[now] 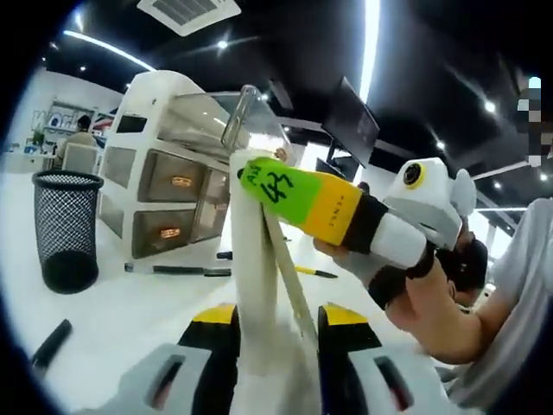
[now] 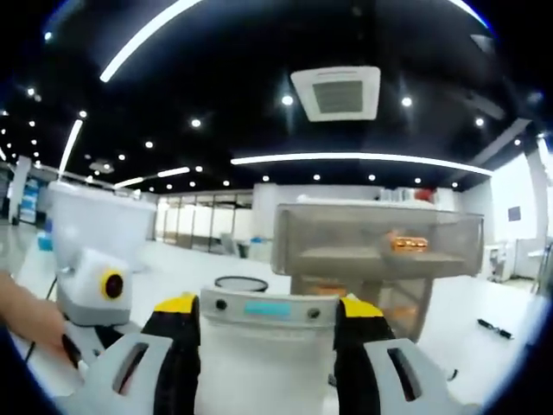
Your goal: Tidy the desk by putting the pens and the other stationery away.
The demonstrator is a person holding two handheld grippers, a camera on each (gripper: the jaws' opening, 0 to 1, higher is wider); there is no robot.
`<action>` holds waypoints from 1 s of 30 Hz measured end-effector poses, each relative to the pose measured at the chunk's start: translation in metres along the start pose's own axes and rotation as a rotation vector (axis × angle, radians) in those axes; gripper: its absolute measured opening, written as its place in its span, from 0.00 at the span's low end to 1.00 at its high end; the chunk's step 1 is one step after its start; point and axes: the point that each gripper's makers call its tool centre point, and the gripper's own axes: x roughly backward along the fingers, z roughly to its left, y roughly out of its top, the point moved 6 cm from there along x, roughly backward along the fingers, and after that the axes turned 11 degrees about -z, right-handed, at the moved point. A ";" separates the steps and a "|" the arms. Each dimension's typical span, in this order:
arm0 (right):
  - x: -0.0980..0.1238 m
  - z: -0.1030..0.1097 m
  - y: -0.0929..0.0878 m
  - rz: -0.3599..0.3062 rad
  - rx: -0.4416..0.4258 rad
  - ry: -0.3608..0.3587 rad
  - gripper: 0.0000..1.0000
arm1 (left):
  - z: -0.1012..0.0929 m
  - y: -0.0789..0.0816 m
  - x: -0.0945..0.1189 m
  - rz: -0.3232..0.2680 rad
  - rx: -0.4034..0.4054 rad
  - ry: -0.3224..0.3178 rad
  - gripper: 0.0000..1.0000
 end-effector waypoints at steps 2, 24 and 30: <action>0.000 0.001 0.000 0.000 0.002 0.004 0.58 | 0.003 0.002 0.002 -0.012 -0.013 0.005 0.37; -0.016 0.013 -0.006 0.023 0.008 0.081 0.58 | 0.001 -0.012 0.003 0.077 -0.096 0.080 0.20; -0.014 0.017 -0.003 0.003 0.017 0.091 0.58 | 0.019 -0.006 0.006 0.066 -0.081 0.092 0.17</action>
